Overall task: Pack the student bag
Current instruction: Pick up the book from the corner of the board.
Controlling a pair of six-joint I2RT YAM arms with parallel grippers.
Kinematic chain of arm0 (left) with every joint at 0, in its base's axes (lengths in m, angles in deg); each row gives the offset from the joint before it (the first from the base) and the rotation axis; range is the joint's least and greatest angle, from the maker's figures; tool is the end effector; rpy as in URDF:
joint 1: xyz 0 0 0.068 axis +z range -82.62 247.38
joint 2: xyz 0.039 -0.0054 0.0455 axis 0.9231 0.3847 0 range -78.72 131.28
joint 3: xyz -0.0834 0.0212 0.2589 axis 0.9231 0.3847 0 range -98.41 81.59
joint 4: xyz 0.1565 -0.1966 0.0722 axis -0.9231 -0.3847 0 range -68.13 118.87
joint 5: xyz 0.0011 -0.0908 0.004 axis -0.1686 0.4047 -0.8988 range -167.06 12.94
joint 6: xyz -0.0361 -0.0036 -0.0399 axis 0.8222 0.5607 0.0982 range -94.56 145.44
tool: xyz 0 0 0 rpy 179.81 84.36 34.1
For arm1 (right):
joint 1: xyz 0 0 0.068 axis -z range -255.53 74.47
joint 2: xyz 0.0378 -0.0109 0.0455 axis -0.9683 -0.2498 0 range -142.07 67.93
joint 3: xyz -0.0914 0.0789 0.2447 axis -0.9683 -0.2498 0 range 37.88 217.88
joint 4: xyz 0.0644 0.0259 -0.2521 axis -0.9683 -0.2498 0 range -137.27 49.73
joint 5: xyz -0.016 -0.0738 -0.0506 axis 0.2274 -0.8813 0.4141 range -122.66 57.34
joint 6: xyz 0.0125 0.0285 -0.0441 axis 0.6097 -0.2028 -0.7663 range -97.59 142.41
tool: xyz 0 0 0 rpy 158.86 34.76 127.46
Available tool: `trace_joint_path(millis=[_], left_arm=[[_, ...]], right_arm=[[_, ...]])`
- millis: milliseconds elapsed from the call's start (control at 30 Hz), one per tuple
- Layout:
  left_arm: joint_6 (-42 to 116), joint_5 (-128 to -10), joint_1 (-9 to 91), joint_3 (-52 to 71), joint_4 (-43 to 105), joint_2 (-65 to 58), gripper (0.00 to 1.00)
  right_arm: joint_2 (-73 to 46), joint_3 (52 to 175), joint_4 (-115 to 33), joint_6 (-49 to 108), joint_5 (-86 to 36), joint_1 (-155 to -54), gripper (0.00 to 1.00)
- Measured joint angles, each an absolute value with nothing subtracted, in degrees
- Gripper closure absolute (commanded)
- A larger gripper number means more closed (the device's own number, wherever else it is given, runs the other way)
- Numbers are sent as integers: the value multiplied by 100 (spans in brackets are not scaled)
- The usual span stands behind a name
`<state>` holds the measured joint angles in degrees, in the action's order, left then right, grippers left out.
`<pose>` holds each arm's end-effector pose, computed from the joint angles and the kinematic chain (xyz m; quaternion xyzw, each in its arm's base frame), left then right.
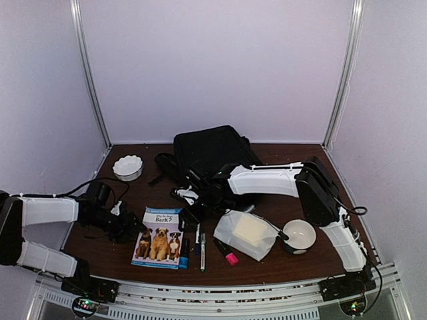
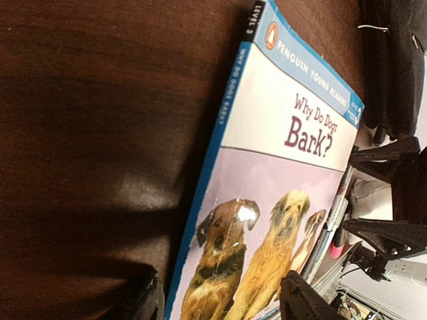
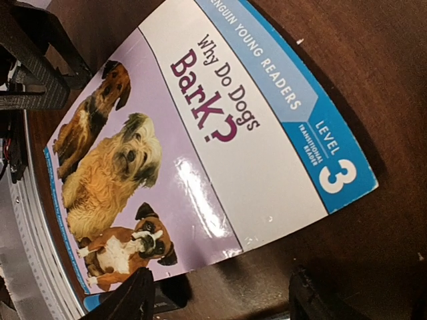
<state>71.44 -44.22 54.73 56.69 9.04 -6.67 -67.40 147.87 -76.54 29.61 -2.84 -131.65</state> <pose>0.1810 -0.0604 0.1302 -0.2156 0.9166 -0.3352 0.0312 0.2667 0.4289 0.1562 -0.4453 0.8266 0.3368 0.0708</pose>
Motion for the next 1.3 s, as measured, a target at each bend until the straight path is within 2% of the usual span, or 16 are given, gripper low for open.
trace_joint_path(millis=[367,633,900,1233,1300], left_arm=[[7153,-4358,5290,5643,1020,-503,45],[7273,-4341,5119,5638,1149,-368,48],[7339,-4358,5108,5686,1223,-368,51],[7372,-4223,5052,5713,1514,-208,51],[7380,-4207,5049,5713,1535,-193,51]], right_arm=[[-7015,14929,-7285,3934,567,-13145,32],[-7203,14739,-6113,5158,1498,-12911,47],[-7149,14444,-5434,5717,1795,-12804,64],[-6631,13867,-4765,6178,1992,-12822,66],[-6631,13869,-4732,6178,1996,-12822,63]])
